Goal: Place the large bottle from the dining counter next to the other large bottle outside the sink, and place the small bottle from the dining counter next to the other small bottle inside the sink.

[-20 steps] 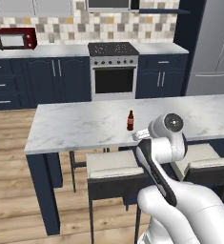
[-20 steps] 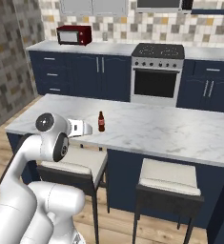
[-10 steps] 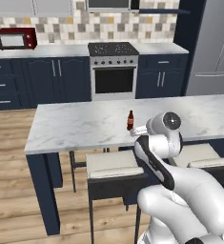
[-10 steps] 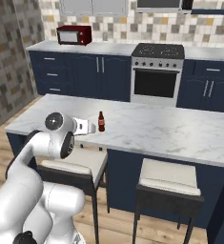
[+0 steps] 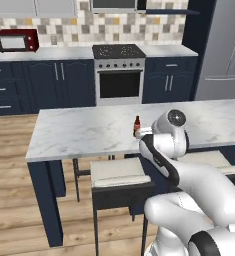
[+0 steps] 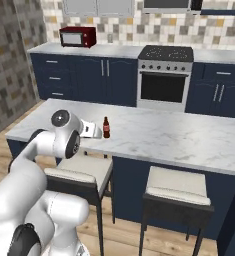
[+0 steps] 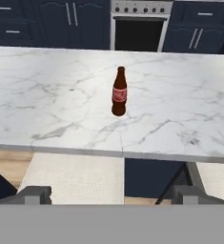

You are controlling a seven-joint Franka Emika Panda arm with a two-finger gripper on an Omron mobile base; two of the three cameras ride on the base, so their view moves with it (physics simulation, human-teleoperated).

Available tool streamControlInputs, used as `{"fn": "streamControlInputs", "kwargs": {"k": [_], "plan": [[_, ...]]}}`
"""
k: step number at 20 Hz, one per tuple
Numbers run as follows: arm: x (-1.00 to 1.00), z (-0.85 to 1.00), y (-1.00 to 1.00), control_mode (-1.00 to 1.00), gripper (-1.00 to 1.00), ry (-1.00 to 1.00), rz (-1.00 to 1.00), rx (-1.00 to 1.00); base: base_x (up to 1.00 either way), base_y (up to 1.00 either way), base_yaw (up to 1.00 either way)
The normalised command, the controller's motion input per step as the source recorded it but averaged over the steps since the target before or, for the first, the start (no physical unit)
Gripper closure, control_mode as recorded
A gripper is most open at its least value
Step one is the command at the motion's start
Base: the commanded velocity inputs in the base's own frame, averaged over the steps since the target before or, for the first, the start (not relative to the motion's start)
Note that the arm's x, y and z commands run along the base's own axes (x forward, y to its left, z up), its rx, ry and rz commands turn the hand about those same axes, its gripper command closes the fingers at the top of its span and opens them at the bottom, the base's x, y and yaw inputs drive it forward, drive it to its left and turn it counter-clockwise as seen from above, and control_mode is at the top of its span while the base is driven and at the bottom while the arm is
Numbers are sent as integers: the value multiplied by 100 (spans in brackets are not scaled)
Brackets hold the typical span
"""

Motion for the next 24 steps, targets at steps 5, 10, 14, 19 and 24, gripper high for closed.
{"fn": "streamControlInputs", "kwargs": {"k": [5, 10, 14, 19, 24], "plan": [[14, 0, 0, -100, -100, 4, -4, 0, 0, 0, 0], [15, 0, -6, -100, -100, 0, 0, 1, 0, 0, 0], [5, 0, -1, -100, -100, 0, 0, 0, 0, 0, 0], [18, 0, 0, -100, -100, 0, 0, 0, 0, 0, 0], [33, 0, 0, -100, -100, 0, 0, 0, 0, 0, 0]]}}
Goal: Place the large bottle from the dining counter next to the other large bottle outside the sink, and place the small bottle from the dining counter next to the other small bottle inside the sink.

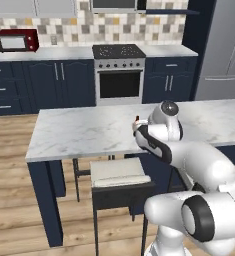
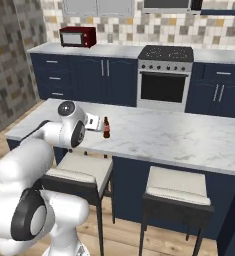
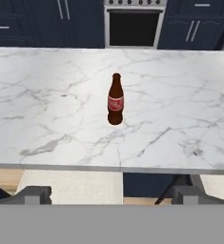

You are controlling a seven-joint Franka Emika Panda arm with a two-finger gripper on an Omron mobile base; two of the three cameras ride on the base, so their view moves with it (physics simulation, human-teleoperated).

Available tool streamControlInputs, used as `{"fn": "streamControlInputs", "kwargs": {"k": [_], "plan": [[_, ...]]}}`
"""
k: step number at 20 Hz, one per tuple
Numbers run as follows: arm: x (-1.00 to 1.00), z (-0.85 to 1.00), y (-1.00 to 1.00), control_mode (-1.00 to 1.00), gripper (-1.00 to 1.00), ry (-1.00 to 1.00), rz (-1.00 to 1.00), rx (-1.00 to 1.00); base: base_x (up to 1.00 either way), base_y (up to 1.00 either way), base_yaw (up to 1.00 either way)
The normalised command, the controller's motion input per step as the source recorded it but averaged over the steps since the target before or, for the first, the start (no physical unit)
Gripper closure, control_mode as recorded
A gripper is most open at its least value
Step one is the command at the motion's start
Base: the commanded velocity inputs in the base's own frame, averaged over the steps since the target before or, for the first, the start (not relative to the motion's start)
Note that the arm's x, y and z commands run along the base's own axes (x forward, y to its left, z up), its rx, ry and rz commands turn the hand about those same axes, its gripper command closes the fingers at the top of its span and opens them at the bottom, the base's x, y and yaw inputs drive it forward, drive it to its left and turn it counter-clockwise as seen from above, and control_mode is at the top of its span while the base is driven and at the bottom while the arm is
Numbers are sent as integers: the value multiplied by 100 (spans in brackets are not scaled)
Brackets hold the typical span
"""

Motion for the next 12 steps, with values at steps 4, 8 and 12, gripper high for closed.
{"fn": "streamControlInputs", "kwargs": {"k": [4, 8, 12], "plan": [[34, 0, -2, -100, -100, 0, 0, 0, 0, 0, 0], [31, -10, -5, -100, -100, 0, 0, 0, 0, 0, 0], [29, -18, -6, -100, -100, 0, 0, 0, 0, 0, 0]]}}
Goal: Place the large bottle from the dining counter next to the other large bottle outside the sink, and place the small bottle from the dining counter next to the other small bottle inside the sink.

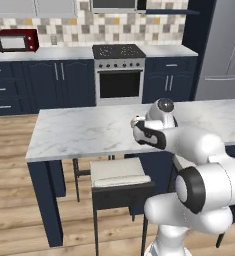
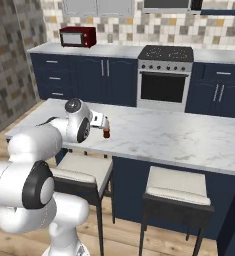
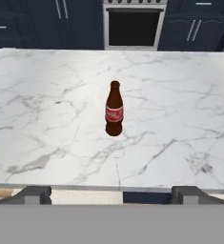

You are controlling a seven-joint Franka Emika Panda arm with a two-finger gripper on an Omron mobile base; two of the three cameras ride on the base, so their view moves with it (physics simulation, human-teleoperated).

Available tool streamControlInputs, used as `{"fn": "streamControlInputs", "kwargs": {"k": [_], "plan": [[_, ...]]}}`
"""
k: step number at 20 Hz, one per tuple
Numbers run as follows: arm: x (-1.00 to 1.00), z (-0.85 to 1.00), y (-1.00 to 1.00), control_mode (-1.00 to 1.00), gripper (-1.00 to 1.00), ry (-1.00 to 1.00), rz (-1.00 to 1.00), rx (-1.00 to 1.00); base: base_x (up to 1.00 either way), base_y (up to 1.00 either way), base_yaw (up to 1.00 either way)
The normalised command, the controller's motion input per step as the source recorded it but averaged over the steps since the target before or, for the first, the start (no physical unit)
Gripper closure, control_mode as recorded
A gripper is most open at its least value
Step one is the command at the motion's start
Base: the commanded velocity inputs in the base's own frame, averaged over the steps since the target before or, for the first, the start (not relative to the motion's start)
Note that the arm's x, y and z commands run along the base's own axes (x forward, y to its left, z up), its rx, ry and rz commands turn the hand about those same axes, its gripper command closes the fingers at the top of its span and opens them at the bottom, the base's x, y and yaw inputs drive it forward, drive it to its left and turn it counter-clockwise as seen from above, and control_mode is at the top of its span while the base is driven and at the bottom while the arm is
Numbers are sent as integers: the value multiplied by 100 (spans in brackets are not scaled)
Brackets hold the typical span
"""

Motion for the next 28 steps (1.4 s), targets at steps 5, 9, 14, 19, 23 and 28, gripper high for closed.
{"fn": "streamControlInputs", "kwargs": {"k": [5, 9, 14, 19, 23, 28], "plan": [[31, -11, -5, -100, -100, 0, 0, 0, 0, 0, 0], [35, -7, -1, -100, -100, 0, 0, 0, 0, 0, 0], [35, -13, 0, -100, -100, 0, 0, 0, 0, 0, 0], [34, -20, 0, -100, -100, 0, 0, 0, 0, 0, 0], [33, -18, 0, -100, -100, 0, 0, 0, 0, 0, 0], [32, -11, 0, -100, -100, 0, 0, 0, 0, 0, 0]]}}
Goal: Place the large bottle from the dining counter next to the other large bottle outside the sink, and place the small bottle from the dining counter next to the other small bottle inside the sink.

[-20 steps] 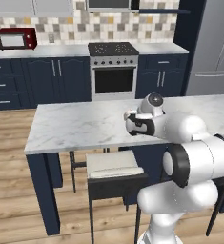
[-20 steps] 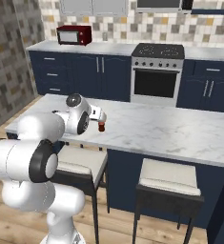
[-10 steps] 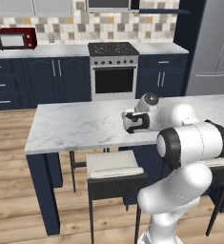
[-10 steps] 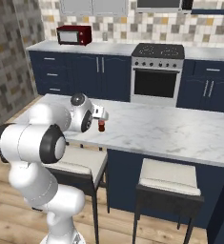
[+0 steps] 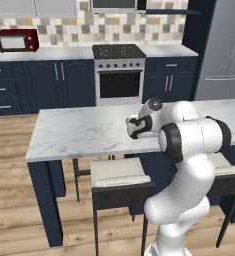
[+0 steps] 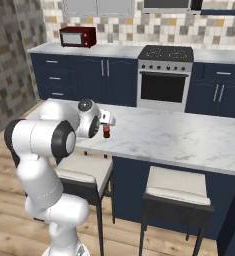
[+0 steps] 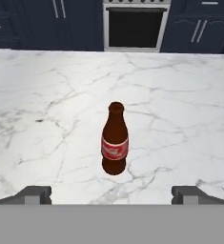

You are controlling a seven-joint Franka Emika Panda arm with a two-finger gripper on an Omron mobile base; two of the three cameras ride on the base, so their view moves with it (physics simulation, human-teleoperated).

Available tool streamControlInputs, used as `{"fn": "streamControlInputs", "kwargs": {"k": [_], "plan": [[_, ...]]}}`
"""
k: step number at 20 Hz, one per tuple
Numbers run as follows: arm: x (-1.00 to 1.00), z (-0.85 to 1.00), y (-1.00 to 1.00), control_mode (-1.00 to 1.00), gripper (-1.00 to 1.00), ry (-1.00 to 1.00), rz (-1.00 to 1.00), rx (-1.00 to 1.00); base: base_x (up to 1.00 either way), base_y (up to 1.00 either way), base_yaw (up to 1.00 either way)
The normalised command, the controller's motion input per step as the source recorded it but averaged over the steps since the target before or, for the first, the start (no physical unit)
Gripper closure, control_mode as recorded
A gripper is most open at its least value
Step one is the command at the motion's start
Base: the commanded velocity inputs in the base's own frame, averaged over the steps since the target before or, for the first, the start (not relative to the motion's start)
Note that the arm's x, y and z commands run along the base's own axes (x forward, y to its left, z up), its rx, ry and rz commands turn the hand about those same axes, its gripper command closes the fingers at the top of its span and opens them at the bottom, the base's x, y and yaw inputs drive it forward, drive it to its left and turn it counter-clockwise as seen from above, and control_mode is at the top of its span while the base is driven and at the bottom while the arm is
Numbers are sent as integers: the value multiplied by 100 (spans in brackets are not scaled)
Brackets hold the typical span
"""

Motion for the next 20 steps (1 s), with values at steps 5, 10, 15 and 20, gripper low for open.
{"fn": "streamControlInputs", "kwargs": {"k": [5, 10, 15, 20], "plan": [[25, -11, 0, -100, -100, 0, 0, 0, 0, 0, 0], [16, -16, 0, -100, -100, 0, 0, 0, 0, 0, 0], [18, -11, 0, -100, -100, 0, 0, 0, 0, 0, 0], [17, -3, -1, -100, -100, 0, 0, 0, 0, 0, 0]]}}
